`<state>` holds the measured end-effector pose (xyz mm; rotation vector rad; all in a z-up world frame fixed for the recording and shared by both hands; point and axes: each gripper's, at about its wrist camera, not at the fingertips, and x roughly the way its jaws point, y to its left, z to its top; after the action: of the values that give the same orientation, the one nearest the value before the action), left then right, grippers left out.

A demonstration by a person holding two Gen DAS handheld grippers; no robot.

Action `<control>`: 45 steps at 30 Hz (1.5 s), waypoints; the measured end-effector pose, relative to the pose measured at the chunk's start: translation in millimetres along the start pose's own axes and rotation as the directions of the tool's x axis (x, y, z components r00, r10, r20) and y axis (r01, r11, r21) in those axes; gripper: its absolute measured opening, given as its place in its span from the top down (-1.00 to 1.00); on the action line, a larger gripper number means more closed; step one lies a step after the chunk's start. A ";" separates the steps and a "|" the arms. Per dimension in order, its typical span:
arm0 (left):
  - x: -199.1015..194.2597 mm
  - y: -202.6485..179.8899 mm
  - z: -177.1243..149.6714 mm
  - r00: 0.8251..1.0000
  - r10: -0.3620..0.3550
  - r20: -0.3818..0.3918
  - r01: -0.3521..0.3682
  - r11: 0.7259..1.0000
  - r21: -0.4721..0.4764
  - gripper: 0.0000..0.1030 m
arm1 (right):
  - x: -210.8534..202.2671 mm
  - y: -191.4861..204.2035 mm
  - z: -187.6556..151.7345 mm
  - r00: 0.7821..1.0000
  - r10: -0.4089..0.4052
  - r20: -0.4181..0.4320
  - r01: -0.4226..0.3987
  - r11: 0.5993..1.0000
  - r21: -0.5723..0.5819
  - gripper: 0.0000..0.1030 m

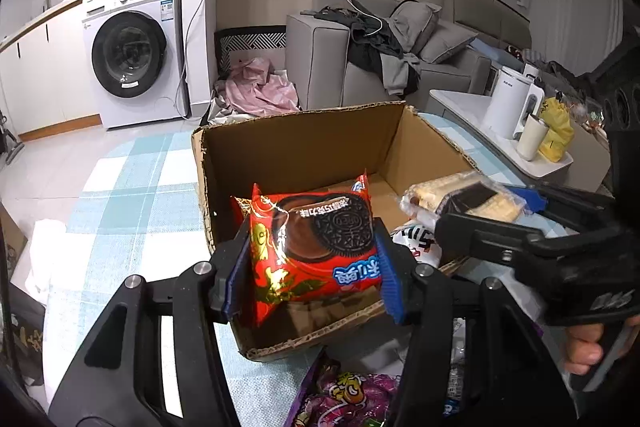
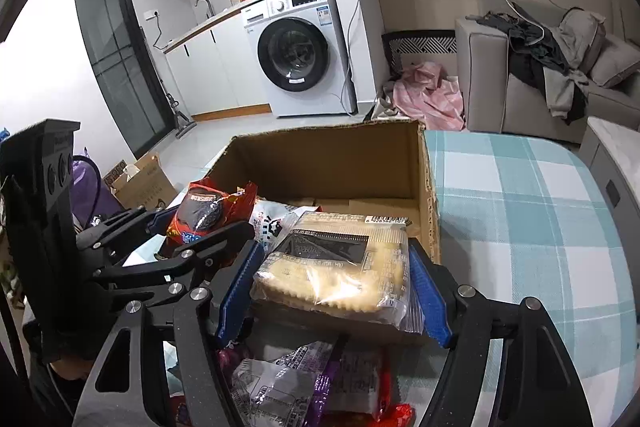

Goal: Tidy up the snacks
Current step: 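Open both grippers to drop the Oreo pack and cracker tray into the box, then move both grippers back down toward the remaining snack pile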

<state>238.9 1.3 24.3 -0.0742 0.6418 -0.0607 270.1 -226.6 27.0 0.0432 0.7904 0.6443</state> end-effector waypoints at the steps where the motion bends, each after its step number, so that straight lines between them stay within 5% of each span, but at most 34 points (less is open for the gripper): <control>1: 0.3 -0.3 0.7 1.000 0.006 0.003 -0.006 1.000 0.006 0.00 | 0.6 -5.0 0.1 0.999 0.038 -0.013 -0.037 0.998 0.046 -0.39; 14: -0.4 -4.7 2.7 1.000 -0.017 -0.026 0.017 1.000 0.001 -0.04 | -7.1 -14.1 -3.9 0.996 0.090 -0.011 -0.089 0.991 0.097 -0.43; 17: -8.7 -2.2 1.6 0.999 -0.045 -0.025 0.045 0.999 -0.025 -0.26 | -12.6 -10.7 -5.0 0.997 0.080 -0.004 -0.080 0.993 0.086 -0.44; 24: -48.5 -9.5 -6.8 0.998 -0.046 0.036 0.045 0.999 0.019 -0.99 | -44.8 -2.7 -5.0 0.998 0.014 0.069 -0.017 0.999 0.036 -0.85; 28: -70.0 -15.4 -18.3 0.999 -0.028 0.047 0.026 0.999 0.034 -0.99 | -61.1 -3.8 -11.9 0.997 -0.025 0.080 0.021 0.999 0.039 -0.99; 45: -148.9 3.0 -71.6 0.998 0.051 0.038 -0.051 0.999 -0.013 -0.99 | -107.0 2.3 -66.8 0.995 -0.089 0.037 0.090 0.996 -0.025 -0.99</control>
<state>77.0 12.5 55.5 -0.0700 0.6059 -0.0065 168.0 -297.1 49.3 -0.0047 0.7449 0.5674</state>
